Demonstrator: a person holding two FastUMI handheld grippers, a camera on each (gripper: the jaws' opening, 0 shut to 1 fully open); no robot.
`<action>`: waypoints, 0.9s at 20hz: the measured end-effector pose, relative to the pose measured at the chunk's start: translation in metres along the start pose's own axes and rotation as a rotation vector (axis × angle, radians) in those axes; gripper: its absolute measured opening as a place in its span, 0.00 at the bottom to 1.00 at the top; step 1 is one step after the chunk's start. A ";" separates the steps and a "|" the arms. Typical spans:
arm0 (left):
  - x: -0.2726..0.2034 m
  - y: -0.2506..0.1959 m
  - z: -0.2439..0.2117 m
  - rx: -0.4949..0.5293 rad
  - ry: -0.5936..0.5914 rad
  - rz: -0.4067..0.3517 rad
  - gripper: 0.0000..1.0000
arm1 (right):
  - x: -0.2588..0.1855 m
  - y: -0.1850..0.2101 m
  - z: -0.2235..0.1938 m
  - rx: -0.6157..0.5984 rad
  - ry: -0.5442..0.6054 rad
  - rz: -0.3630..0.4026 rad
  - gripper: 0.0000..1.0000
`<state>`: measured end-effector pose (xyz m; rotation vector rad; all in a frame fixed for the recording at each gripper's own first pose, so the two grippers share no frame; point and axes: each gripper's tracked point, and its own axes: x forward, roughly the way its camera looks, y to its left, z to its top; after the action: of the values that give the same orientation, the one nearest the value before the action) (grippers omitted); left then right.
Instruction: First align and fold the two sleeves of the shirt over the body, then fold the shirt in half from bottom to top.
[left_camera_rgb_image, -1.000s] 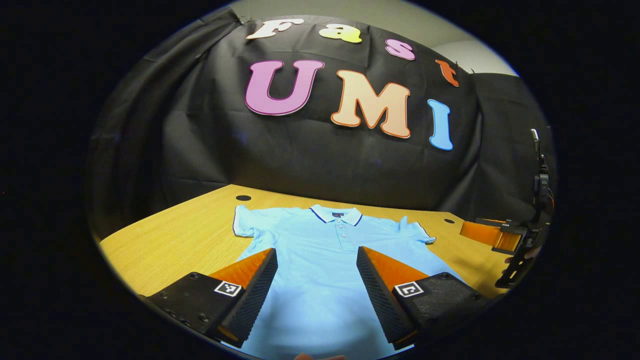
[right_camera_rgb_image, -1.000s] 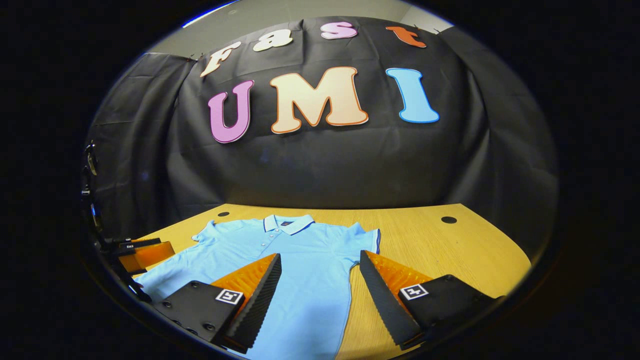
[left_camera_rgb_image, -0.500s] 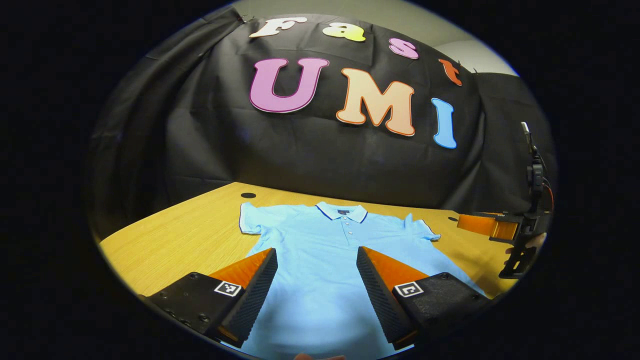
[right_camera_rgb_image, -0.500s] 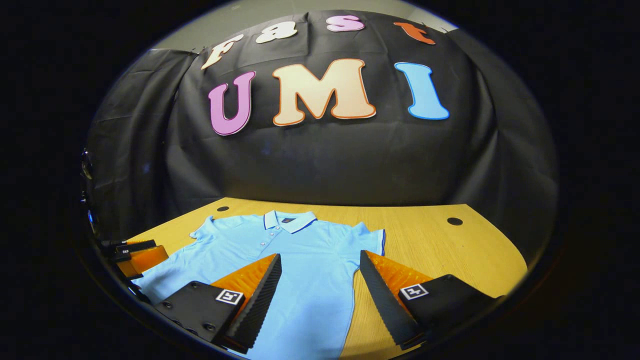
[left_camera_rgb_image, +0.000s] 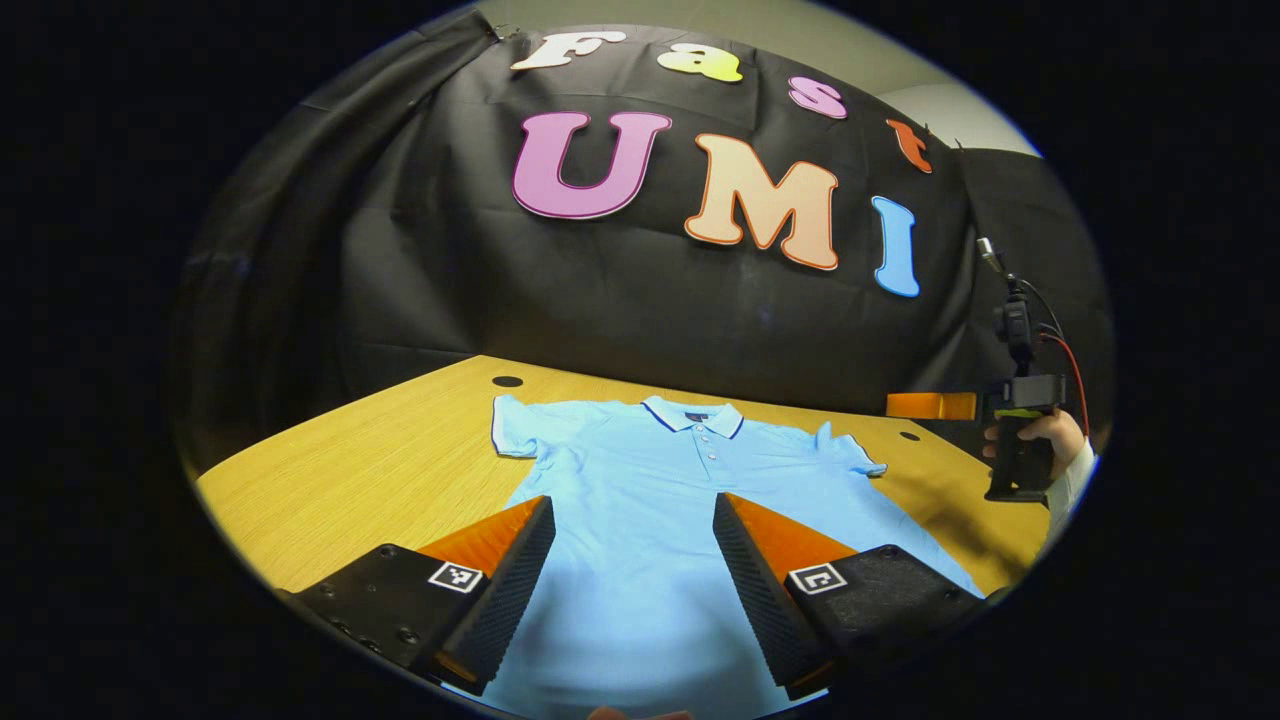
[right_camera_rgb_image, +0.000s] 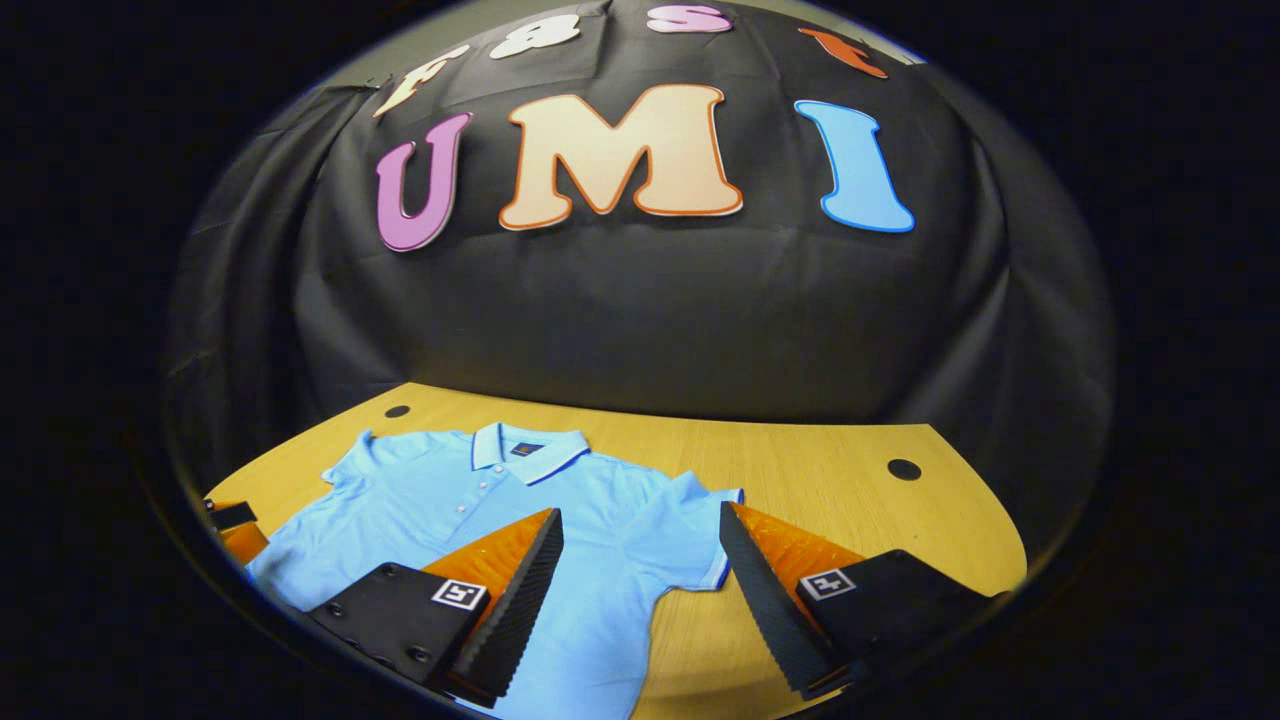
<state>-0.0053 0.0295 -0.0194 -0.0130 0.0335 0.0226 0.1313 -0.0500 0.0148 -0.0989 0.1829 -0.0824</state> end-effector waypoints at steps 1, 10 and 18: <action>-0.001 0.002 0.000 0.003 0.002 0.004 0.95 | 0.012 -0.006 -0.003 0.004 0.019 -0.008 0.95; -0.004 0.010 0.001 0.017 0.002 0.029 0.95 | 0.099 -0.044 -0.067 0.034 0.236 -0.054 0.95; -0.002 0.008 0.004 0.020 0.001 0.019 0.95 | 0.110 -0.046 -0.091 0.060 0.312 -0.049 0.96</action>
<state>-0.0072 0.0376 -0.0153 0.0077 0.0343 0.0415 0.2189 -0.1141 -0.0886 -0.0301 0.4892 -0.1525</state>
